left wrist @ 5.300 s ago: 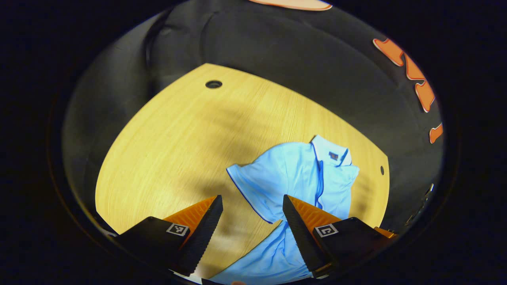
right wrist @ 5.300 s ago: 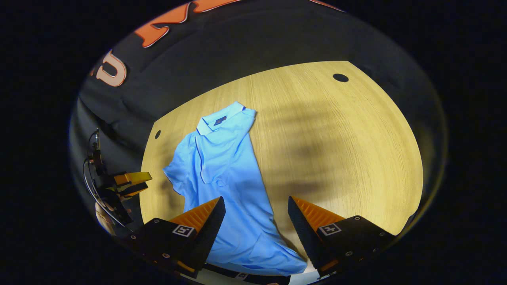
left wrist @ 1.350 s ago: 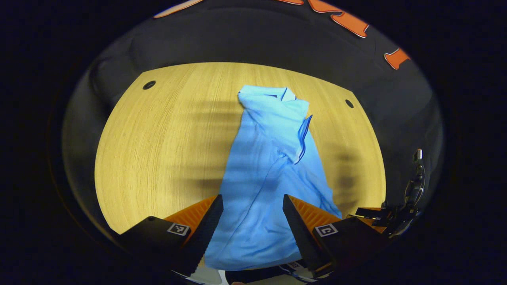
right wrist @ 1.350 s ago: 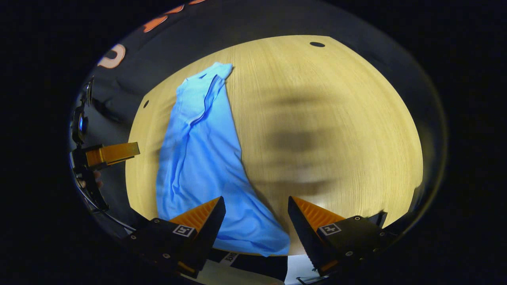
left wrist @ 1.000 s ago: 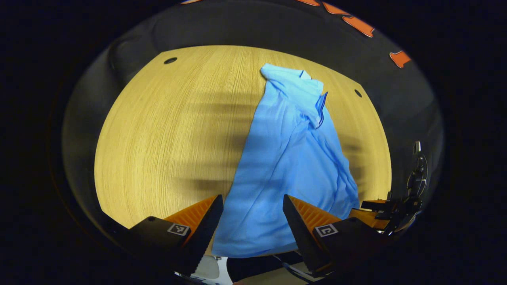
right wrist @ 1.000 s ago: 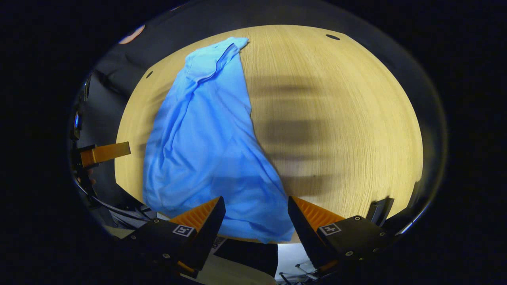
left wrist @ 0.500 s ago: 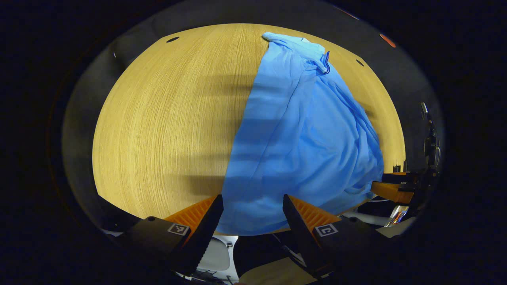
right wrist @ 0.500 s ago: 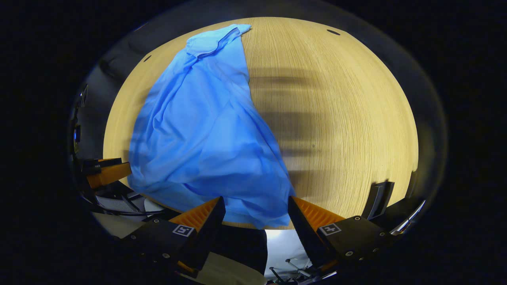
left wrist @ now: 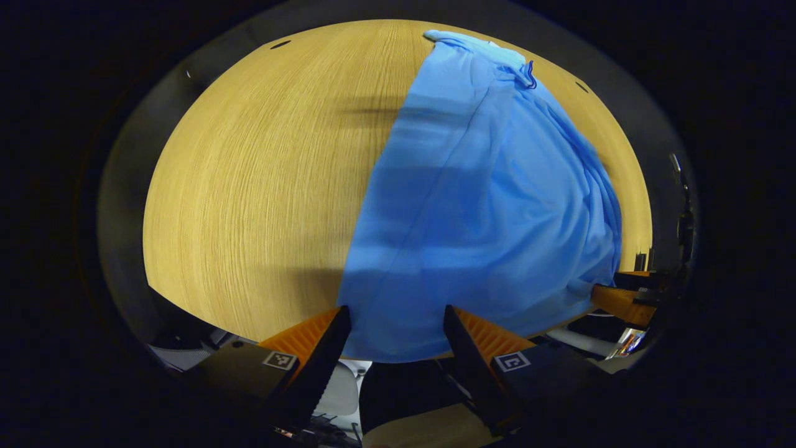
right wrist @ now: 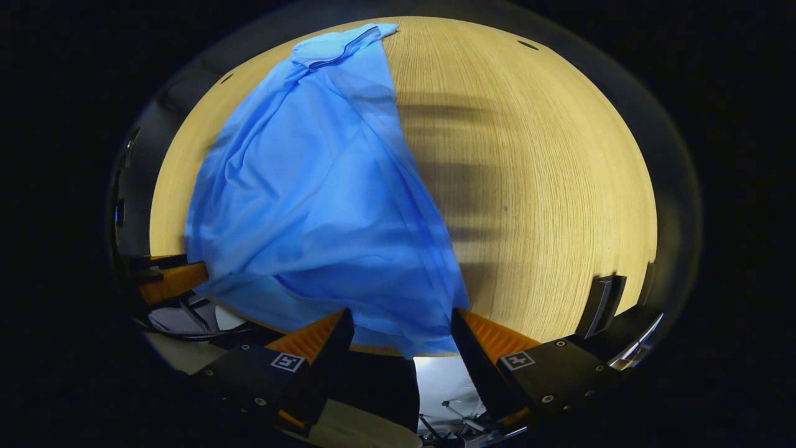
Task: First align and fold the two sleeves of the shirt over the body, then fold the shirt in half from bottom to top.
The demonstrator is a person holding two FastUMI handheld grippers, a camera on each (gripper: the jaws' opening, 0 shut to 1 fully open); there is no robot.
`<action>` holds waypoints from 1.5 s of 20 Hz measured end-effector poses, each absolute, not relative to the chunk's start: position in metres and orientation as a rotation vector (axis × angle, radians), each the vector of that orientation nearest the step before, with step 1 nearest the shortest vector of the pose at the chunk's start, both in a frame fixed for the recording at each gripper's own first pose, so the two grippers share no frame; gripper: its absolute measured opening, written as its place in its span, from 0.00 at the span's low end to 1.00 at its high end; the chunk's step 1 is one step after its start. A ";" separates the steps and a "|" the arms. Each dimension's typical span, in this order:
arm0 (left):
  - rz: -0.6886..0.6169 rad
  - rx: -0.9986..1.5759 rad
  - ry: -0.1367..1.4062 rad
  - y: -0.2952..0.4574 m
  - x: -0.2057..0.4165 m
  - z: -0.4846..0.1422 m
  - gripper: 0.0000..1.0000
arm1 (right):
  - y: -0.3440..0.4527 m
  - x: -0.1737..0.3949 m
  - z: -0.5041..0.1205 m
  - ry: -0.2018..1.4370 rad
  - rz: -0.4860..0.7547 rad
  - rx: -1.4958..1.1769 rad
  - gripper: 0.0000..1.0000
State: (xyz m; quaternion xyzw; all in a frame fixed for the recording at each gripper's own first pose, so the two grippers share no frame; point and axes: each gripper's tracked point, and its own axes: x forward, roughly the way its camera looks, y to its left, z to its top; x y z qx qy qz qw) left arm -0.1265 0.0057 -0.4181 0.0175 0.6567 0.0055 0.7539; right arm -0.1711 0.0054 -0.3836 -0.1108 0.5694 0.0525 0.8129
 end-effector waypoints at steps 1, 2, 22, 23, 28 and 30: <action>0.017 0.054 1.432 0.006 -0.126 -0.417 0.98 | 0.005 -0.171 -0.384 1.211 0.106 -0.255 0.97; 0.018 0.066 1.434 0.006 -0.125 -0.417 0.98 | 0.005 -0.171 -0.385 1.205 0.103 -0.279 0.96; -0.070 -0.020 1.375 -0.015 -0.119 -0.419 0.04 | 0.004 -0.169 -0.384 1.136 0.083 -0.256 0.02; -0.061 -0.025 1.374 -0.013 -0.118 -0.418 0.04 | 0.004 -0.168 -0.384 1.141 0.081 -0.243 0.02; -0.089 0.051 1.338 -0.018 -0.100 -0.401 0.04 | 0.009 -0.158 -0.370 1.129 0.095 -0.257 0.00; -0.089 0.033 1.314 -0.020 -0.085 -0.393 0.04 | 0.016 -0.146 -0.356 1.108 0.099 -0.211 0.00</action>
